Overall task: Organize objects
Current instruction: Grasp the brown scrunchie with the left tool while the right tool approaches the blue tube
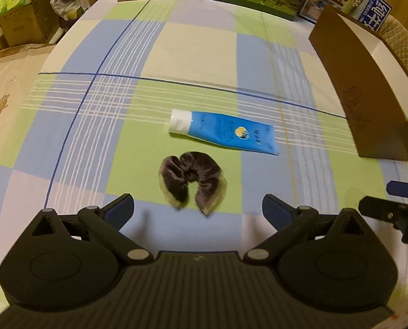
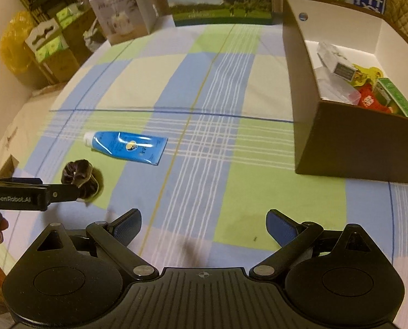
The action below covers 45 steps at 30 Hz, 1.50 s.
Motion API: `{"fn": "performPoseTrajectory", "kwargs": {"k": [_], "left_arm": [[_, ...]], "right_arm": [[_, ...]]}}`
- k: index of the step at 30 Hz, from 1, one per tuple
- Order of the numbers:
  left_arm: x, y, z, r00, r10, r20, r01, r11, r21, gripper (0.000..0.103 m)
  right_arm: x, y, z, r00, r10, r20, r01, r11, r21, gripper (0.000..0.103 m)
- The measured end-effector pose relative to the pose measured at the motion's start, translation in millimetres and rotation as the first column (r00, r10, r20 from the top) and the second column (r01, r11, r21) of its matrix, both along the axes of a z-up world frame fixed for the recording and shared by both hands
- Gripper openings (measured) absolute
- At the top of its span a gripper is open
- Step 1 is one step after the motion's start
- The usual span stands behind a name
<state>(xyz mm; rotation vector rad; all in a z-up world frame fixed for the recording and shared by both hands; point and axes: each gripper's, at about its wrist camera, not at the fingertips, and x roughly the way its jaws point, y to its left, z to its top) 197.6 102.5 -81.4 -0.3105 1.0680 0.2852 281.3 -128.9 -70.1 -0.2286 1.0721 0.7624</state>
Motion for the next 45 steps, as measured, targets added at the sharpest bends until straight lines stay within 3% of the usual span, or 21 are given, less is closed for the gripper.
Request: {"fn": "performPoseTrajectory", "kwargs": {"k": [8, 14, 19, 22, 24, 29, 33, 38, 42, 45], "left_arm": [[12, 8, -17, 1.0, -0.006, 0.006, 0.006, 1.0, 0.012, 0.097], [21, 8, -25, 0.999, -0.051, 0.013, 0.05, 0.998, 0.041, 0.08], [22, 14, -32, 0.998, -0.07, 0.005, 0.07, 0.997, 0.019, 0.044], [19, 20, -33, 0.997, -0.071, 0.01, 0.071, 0.997, -0.014, 0.03], [18, 24, -32, 0.998, -0.07, 0.01, 0.07, 0.997, -0.019, 0.027], [14, 45, -27, 1.0, -0.009, 0.009, 0.009, 1.0, 0.009, 0.025], [11, 64, -27, 0.999, 0.045, 0.001, -0.045, 0.999, 0.015, 0.025], [10, 80, -29, 0.997, 0.072, -0.002, -0.072, 0.997, -0.007, 0.025], [13, 82, -30, 0.997, 0.071, -0.003, -0.071, 0.997, -0.011, 0.025], [14, 83, -30, 0.998, 0.069, -0.002, -0.069, 0.998, -0.016, 0.025]], "right_arm": [[7, 18, -13, 1.0, 0.008, -0.016, -0.008, 0.999, -0.035, 0.095], [11, 31, -20, 1.0, 0.022, -0.008, -0.022, 0.999, -0.046, 0.095], [13, 44, -21, 0.998, 0.065, 0.022, -0.064, 0.997, -0.039, 0.095], [11, 55, -22, 0.991, 0.124, 0.047, -0.123, 0.992, -0.029, 0.095], [9, 63, -22, 0.983, 0.17, 0.067, -0.17, 0.985, -0.018, 0.095], [1, 91, -28, 0.94, 0.311, 0.139, -0.312, 0.95, -0.012, 0.093], [-5, 120, -38, 0.868, 0.447, 0.218, -0.452, 0.891, -0.029, 0.09], [1, 150, -54, 0.801, 0.559, 0.214, -0.569, 0.822, -0.02, 0.084], [11, 170, -66, 0.776, 0.602, 0.19, -0.608, 0.793, -0.028, 0.077], [18, 179, -72, 0.764, 0.622, 0.169, -0.627, 0.778, -0.029, 0.063]]}}
